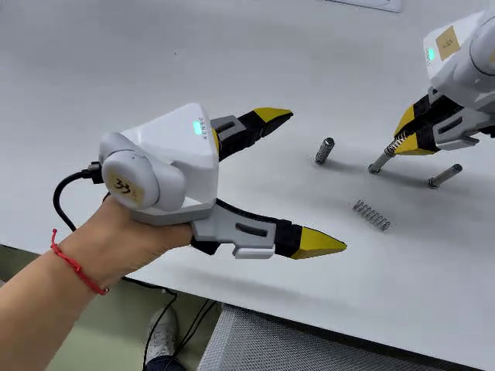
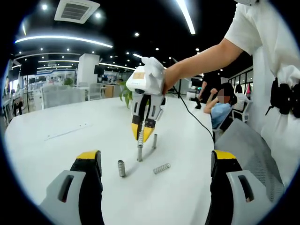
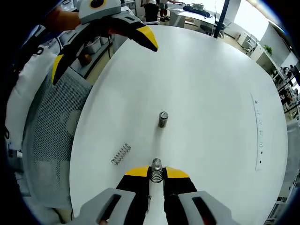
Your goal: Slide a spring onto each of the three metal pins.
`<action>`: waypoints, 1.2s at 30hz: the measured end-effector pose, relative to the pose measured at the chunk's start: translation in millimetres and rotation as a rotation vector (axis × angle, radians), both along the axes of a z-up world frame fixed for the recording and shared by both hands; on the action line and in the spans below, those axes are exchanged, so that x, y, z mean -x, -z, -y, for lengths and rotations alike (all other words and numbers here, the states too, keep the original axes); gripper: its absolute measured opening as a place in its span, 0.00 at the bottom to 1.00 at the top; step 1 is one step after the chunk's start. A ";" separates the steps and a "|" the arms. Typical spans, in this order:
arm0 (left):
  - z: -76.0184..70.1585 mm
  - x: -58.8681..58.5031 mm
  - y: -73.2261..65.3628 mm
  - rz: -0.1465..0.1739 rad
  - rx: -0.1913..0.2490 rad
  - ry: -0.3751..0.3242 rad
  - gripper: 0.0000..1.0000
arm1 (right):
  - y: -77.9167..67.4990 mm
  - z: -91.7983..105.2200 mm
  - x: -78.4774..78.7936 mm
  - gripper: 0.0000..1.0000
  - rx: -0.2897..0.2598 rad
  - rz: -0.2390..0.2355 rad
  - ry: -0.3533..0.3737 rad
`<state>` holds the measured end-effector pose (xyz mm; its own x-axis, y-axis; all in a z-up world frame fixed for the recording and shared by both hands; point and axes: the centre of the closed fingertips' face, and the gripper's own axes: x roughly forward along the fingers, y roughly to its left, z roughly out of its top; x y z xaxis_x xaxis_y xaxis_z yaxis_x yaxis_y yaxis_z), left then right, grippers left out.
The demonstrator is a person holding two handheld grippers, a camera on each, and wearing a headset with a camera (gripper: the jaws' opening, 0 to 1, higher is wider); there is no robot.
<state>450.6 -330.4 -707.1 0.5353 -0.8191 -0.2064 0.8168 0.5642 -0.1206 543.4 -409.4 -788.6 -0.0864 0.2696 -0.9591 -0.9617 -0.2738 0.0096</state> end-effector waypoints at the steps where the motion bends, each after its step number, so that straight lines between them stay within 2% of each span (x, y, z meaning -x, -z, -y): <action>1: 0.1 0.0 0.1 0.000 0.000 0.000 0.96 | 0.4 0.0 -0.2 0.07 0.000 0.000 -0.001; 17: 0.6 -0.3 0.8 -0.005 0.008 0.000 0.96 | 10.1 -1.5 0.0 0.07 -0.009 -0.004 0.002; 36: -0.7 -0.1 1.3 -0.011 0.019 -0.011 0.95 | 32.4 -2.6 1.6 0.07 -0.003 -0.003 0.005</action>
<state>450.7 -329.7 -708.4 0.5421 -0.8169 -0.1971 0.8090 0.5708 -0.1403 541.8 -406.8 -820.9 -0.0875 0.2728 -0.9581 -0.9632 -0.2686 0.0115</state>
